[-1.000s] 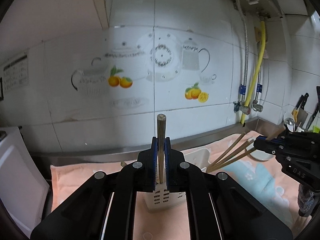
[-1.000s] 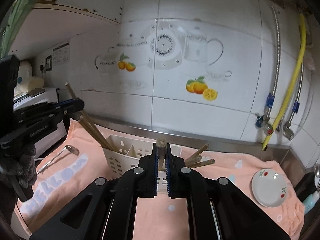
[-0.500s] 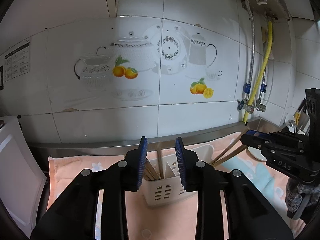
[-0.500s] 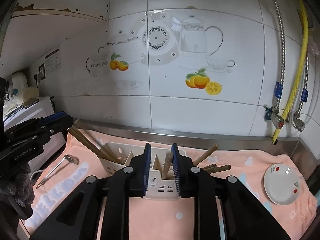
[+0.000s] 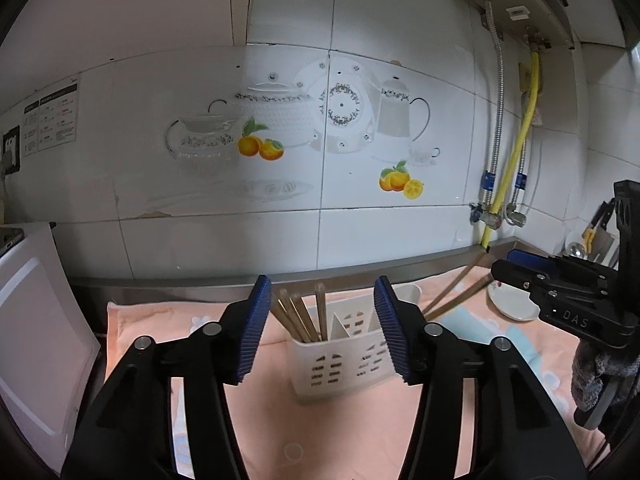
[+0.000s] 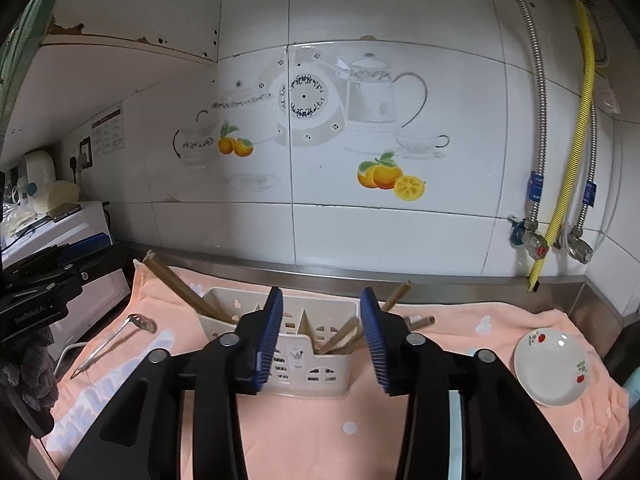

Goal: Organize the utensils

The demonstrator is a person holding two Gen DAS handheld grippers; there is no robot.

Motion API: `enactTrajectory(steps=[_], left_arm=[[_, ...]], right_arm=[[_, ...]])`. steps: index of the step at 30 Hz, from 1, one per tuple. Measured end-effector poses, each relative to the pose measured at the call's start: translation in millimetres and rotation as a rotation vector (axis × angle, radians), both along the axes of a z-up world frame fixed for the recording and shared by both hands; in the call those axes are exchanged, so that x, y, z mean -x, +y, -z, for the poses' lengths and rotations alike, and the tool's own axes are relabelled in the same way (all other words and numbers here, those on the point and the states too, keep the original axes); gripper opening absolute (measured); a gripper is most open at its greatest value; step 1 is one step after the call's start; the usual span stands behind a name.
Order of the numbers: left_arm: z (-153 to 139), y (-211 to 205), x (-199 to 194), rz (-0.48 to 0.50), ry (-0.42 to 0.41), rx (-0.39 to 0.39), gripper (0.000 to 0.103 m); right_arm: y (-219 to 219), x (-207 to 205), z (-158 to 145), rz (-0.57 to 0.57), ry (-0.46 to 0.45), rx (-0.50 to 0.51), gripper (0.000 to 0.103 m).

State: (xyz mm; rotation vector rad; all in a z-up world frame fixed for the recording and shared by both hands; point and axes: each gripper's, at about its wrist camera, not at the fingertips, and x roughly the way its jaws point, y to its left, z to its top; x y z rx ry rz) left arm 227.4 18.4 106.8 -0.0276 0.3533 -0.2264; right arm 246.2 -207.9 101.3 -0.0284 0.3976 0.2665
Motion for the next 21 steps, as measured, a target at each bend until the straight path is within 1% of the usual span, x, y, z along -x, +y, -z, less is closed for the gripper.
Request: enactTrajectory(steps=[1, 3, 5, 10, 15, 17, 21], left_arm=[[1.2, 0.4, 3.5, 0.0, 0.0, 0.002, 0.059], [4.5, 0.4, 9.6, 0.0, 0.003, 0.0, 0.063], [10.5, 0.2, 16.5, 0.009, 0.016, 0.003, 0.066], [26.4, -1.3, 31.8, 0.011, 0.045, -0.003, 0.075], [44.4, -0.7, 43.6, 0.005, 0.08, -0.004, 0.08], [51.9, -0.7, 47.4, 0.006, 0.095, -0.005, 0.082], [65.7, -0.3, 54.4, -0.001, 0.117, -0.006, 0.088]], right_arm=[[-1.3, 4.4, 1.3, -0.001, 0.001, -0.007, 0.047], [-3.3, 11.1, 4.0, -0.004, 0.002, -0.018, 0.05], [-4.3, 20.4, 8.2, -0.005, 0.004, -0.021, 0.059], [-3.6, 41.4, 21.6, -0.01, 0.013, -0.018, 0.069], [1.2, 59.6, 39.5, -0.029, 0.038, 0.003, 0.079], [3.5, 66.7, 46.4, -0.036, 0.047, 0.006, 0.086], [7.0, 77.1, 58.3, -0.043, 0.062, 0.015, 0.091]])
